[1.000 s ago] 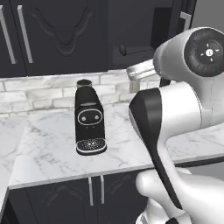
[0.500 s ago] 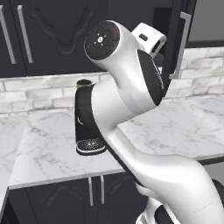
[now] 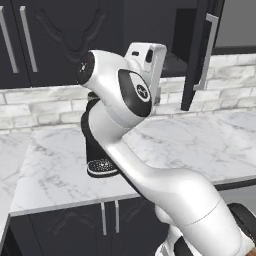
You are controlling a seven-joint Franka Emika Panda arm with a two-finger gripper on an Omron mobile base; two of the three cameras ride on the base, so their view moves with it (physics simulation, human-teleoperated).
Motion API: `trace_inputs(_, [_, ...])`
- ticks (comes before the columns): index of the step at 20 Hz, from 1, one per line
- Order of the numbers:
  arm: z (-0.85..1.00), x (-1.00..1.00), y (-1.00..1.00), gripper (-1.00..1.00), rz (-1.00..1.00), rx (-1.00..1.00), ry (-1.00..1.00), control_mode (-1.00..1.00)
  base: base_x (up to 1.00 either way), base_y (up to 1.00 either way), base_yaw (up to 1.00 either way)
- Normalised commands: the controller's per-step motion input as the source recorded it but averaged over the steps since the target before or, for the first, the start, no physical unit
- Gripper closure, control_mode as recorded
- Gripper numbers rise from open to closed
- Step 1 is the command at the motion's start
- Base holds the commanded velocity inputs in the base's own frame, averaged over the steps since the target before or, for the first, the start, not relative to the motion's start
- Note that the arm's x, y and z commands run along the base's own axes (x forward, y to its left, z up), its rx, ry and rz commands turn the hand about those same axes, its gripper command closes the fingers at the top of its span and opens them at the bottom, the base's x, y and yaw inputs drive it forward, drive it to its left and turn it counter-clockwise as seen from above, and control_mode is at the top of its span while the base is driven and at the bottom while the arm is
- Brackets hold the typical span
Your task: Open the cabinet and move the ladle to the pot. Then close the cabinet.
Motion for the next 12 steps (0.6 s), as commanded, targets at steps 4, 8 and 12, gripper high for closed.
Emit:
trace_inputs(4, [-0.31, 0.32, -0.58, -1.0, -0.03, -0.17, 0.1, -1.0, 0.0, 0.0, 0.0])
trace_inputs(8, [-0.22, 0.22, -0.51, -1.0, -0.05, -0.09, 0.02, -1.0, 0.0, 0.0, 0.0])
trace_inputs(12, [-0.08, 0.26, -0.51, -1.0, -0.04, -0.03, 0.0, -1.0, 0.0, 0.0, 0.0])
